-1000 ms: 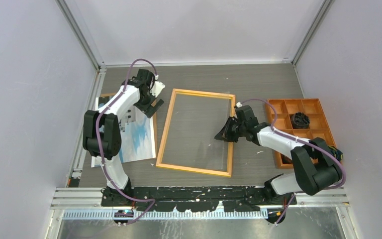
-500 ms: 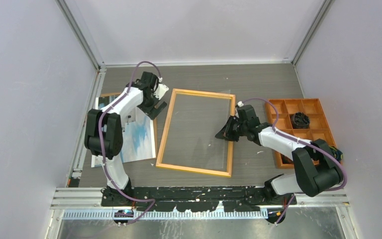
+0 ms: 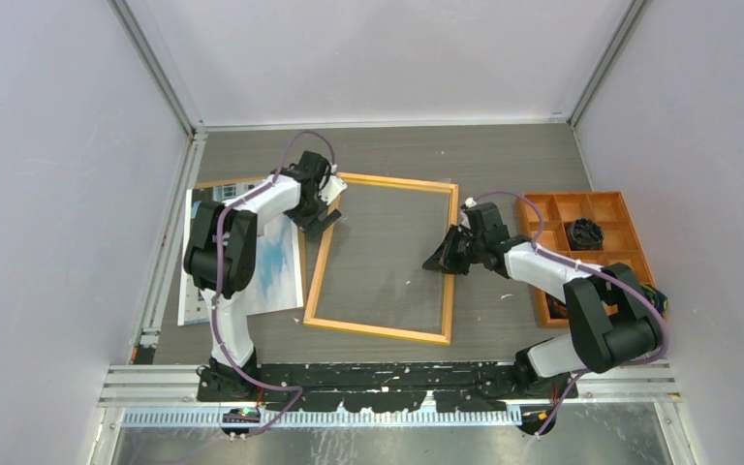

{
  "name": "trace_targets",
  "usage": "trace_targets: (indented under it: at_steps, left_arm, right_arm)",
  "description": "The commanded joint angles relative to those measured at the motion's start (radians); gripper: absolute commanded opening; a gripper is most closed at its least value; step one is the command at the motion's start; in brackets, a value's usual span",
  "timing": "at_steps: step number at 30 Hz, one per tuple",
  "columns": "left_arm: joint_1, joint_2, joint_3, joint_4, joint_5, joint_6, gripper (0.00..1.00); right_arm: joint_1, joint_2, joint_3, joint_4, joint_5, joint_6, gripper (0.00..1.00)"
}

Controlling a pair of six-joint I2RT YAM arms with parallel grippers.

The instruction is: Put the photo into the frame

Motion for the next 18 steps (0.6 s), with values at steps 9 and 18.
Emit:
trace_targets:
  at_steps: [9,18]
  left_arm:
    - [-0.045,0.005,-0.049,0.08,0.022,-0.01,0.97]
    - [-0.052,-0.006,-0.059,0.051,0.132,-0.027,0.97]
  right_arm:
    - [-0.012,0.017,-0.018,0.147,-0.069,0.035,0.01]
    - [-0.012,-0.04,-0.087,0.377,-0.138,0.106,0.01]
